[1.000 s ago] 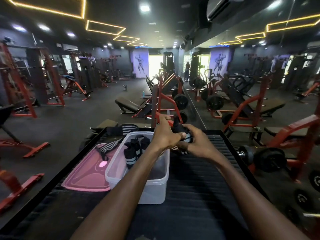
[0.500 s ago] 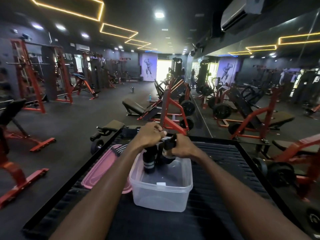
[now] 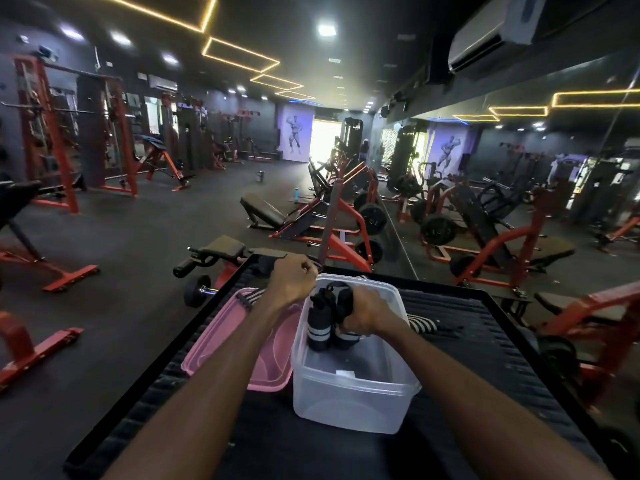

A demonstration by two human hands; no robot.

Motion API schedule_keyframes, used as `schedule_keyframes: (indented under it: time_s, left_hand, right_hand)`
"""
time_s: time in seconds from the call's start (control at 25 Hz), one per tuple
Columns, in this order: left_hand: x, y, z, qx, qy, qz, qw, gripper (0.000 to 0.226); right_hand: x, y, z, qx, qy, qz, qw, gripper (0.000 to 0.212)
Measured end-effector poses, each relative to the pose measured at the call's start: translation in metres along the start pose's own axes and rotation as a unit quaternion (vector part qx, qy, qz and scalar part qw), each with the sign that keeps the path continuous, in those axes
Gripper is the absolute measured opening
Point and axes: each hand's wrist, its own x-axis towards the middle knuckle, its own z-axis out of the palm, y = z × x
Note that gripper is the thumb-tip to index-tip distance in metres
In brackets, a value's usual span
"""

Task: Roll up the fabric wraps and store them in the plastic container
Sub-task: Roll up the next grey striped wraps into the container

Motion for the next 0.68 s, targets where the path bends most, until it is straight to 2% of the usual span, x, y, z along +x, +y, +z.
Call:
schedule_keyframes:
  time_s: [0.16, 0.32, 0.4, 0.56, 0.6, 0.68]
  left_hand:
    - [0.008, -0.015, -0.007, 0.001, 0.018, -0.026, 0.999, 0.024]
    - [0.014, -0.028, -0.014, 0.03, 0.004, -0.036, 0.999, 0.024]
    - [0.016, -0.027, -0.014, 0.031, 0.003, -0.031, 0.999, 0.024]
    - [0.02, -0.006, -0.005, 0.048, 0.016, 0.017, 0.999, 0.021]
    - [0.019, 0.003, 0.0, 0.05, 0.007, 0.038, 0.998, 0.019]
    - [0.014, 0.024, 0.013, 0.044, -0.025, 0.079, 0.996, 0.018]
  right_hand:
    - [-0.006, -0.005, -0.005, 0.027, -0.027, 0.01, 0.999, 0.029]
    - [-0.009, 0.001, -0.032, 0.122, -0.059, 0.021, 0.99, 0.034]
    - [-0.009, 0.009, -0.05, 0.168, -0.004, 0.04, 0.985, 0.043]
    - [-0.001, 0.049, -0.067, 0.167, 0.213, 0.122, 0.955, 0.029]
    - [0.001, 0.065, -0.065, 0.169, 0.233, 0.146, 0.947, 0.027]
    - [0.003, 0.094, -0.055, 0.175, 0.222, 0.176, 0.943, 0.017]
